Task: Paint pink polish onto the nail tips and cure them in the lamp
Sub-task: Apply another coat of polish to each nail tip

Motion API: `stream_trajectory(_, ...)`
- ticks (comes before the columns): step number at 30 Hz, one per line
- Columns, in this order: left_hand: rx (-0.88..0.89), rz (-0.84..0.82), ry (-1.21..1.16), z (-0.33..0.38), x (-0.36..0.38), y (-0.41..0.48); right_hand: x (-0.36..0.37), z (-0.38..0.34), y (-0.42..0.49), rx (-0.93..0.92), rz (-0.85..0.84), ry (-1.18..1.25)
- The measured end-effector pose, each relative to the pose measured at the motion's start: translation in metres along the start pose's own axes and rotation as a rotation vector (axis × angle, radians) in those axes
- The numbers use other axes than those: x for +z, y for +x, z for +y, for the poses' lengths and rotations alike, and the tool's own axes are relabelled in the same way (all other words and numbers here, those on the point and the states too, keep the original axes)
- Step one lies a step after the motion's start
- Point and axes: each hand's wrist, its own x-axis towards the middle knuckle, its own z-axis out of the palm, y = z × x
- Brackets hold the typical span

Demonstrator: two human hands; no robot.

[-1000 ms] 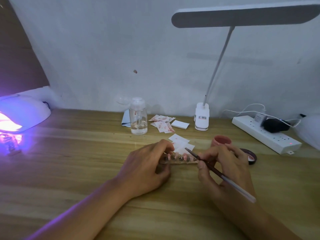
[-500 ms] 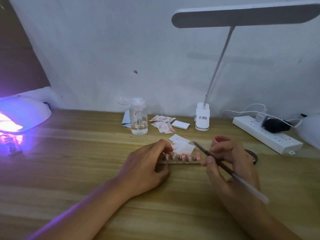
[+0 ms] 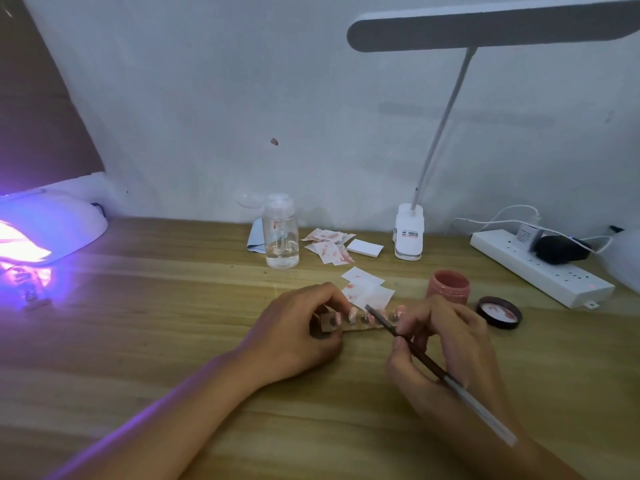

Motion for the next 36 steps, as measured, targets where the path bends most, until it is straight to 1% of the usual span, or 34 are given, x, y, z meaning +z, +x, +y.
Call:
stream_trajectory(4,-0.020,-0.015,-0.058,0.0011,-0.0022,0.0012,0.0013,-0.0039,-0.0020,-0.023,-0.049,-0.047)
stream_trajectory(8,-0.017,-0.025,-0.081,0.0026,-0.0025,0.0017,0.0019,-0.0030,-0.0021,-0.028,-0.026,-0.054)
stream_trajectory(12,-0.003,-0.042,-0.070,0.0019,-0.0022,0.0018,0.0017,-0.0006,-0.0031,-0.005,-0.051,-0.032)
stream_trajectory(15,-0.001,-0.034,-0.065,0.0003,-0.0016,0.0020,0.0027,0.0000,-0.0032,-0.018,-0.096,-0.033)
stream_trajectory(25,0.018,-0.019,-0.051,0.0006,-0.0001,0.0029,0.0018,0.0014,-0.0029,0.038,-0.192,-0.028)
stream_trajectory(29,0.033,-0.010,-0.043,0.0004,0.0006,0.0031,0.0010,-0.0006,-0.0025,0.021,-0.125,-0.013)
stream_trajectory(36,0.027,-0.019,-0.042,-0.0006,0.0000,0.0031,0.0018,0.0012,-0.0025,0.038,-0.174,-0.014)
